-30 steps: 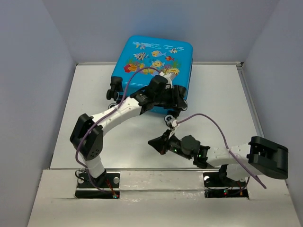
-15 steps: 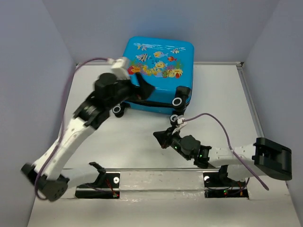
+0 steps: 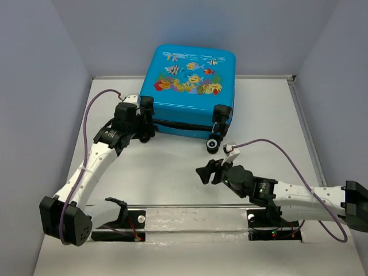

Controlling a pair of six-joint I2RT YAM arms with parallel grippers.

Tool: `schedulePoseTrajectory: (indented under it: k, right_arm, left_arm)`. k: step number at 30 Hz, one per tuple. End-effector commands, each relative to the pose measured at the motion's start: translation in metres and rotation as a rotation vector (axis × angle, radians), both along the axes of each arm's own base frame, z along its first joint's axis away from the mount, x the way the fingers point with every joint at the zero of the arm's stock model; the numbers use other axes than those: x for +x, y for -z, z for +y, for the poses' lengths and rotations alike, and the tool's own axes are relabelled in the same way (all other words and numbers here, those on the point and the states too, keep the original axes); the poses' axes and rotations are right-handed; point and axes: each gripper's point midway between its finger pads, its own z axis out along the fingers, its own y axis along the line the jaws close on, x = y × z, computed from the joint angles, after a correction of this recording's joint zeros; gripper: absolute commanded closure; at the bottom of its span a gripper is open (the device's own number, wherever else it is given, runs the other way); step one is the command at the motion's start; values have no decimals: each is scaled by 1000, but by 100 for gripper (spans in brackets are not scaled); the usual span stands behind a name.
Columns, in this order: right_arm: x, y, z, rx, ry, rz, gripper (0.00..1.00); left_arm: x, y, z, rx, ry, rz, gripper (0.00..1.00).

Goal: Pack the luggage

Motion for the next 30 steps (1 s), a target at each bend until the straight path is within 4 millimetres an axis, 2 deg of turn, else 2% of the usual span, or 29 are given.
schedulePoseTrajectory:
  k: [1,6,10,12,14,17,19,20,21,22,23,24,25,26,27,28,30]
  right_arm:
    - [-2,2,-8,-29,22,31,24]
    - [0,7,-12,-38,41,33,25]
    - [6,9,-17,-49,62,28,25]
    - [13,8,-21,-46,86,27,26]
    - [18,8,-24,-48,92,28,27]
    - [21,7,-26,-47,92,15,27]
    - [28,7,-31,-45,104,12,28]
    - [29,10,-35,-52,106,10,28]
    - [30,12,-37,-50,97,13,30]
    - [41,11,-47,-41,133,7,31]
    - [45,8,-52,-20,135,0,32]
    - [43,16,-54,-18,104,6,33]
    - [55,10,-63,12,134,-24,33]
    - [57,9,-67,27,137,-32,34]
    - [58,7,-71,52,136,-48,35]
    - [67,4,-81,60,164,-67,35]
    - [70,1,-85,89,160,-89,36]
  left_arm:
    - [22,-28,-1,18,20,-89,1]
    - [42,-24,5,44,-17,-90,3]
    - [53,-17,2,47,-10,-84,10]
    - [57,-7,2,54,-6,-63,15]
    - [62,-1,1,47,-2,-53,23]
    - [66,1,-4,16,24,-62,56]
    - [67,-4,-6,-29,26,-72,87]
    - [61,-13,-18,-107,87,-99,94]
    - [59,-20,-23,-152,107,-123,94]
    - [54,-27,-33,-233,144,-148,94]
    - [45,-44,-36,-273,158,-193,94]
    - [39,-52,-40,-308,170,-211,94]
    - [31,-55,-48,-374,196,-215,94]
    - [25,-60,-51,-406,201,-227,94]
    - [16,-78,-52,-445,215,-285,94]
    - [2,-78,-58,-508,231,-274,94]
    - [-7,-81,-61,-562,238,-287,94]
